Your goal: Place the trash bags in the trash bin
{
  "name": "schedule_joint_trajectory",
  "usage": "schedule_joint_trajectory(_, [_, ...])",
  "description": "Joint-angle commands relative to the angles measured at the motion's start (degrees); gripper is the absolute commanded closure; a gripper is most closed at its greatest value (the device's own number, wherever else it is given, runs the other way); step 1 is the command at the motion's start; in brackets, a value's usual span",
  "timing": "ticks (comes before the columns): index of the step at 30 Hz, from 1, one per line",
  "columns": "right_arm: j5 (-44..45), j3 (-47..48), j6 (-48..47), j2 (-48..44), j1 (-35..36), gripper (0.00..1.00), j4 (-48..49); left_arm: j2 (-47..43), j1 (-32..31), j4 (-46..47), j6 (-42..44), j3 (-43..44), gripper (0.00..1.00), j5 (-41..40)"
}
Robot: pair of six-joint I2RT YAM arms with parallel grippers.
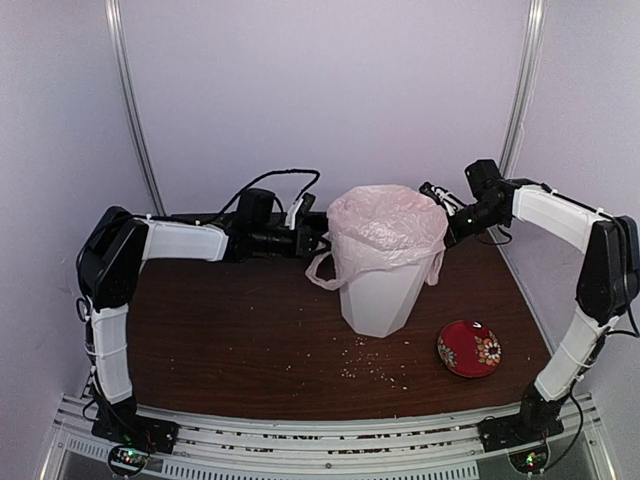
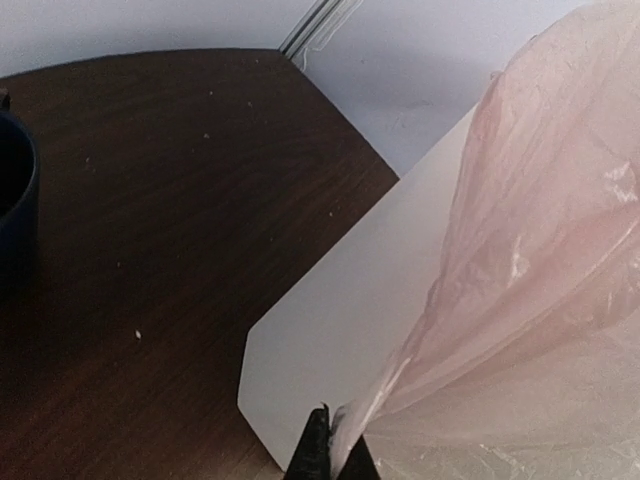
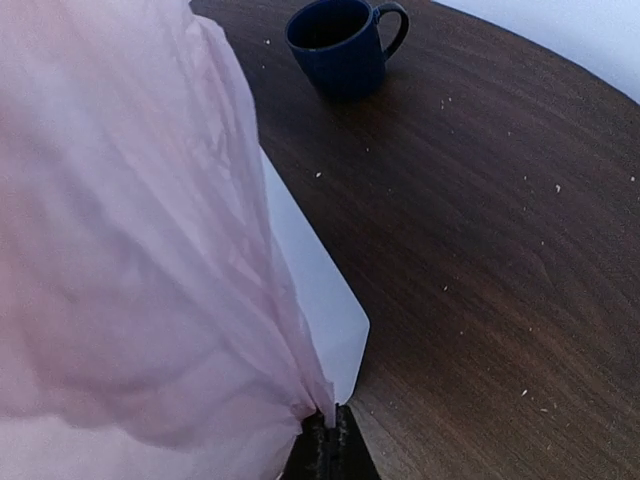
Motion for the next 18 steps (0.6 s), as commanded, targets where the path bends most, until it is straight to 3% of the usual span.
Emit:
schedule_joint_trajectory(1, [1.86,-3.19,0.88,-3.56,-0.30,0.99,-1.62,-4.38,0.31,-1.29,0.93,-4.70,1.00,-4.40])
schedule_joint_trajectory(4, [2.27,-4.64,1.27,-4.87,-0.67,0.94,-0.65,-6.23,0.29,0.39,1.46,-8.17,1.00,-6.09])
schedule_joint_trajectory(7, [1.57,-5.65,1.46,-8.29,-1.42,0.83,0.68,-12.97,0.33,6.61,1.58,-13.61,0.73,-8.51])
schedule_joint_trajectory(11, [5.55,-6.91,2.42,-15.88,-4.08,0.65,2.24,-25.79,0.26,7.41,5.71,-20.90,0.55,-20.07])
schedule_joint_trajectory(14, [8.78,-9.10,-0.44,-22.53,-7.30,0.57,1.64,-35.15,-0.30,6.95,10.69,-27.59,0.51,-27.03])
schedule_joint_trajectory(18, [10.76,-15.13,-7.42,-29.08,-8.94,0.55,-0.49,-41.82,-5.11,4.79,21.38,-33.52,0.49,-31.81])
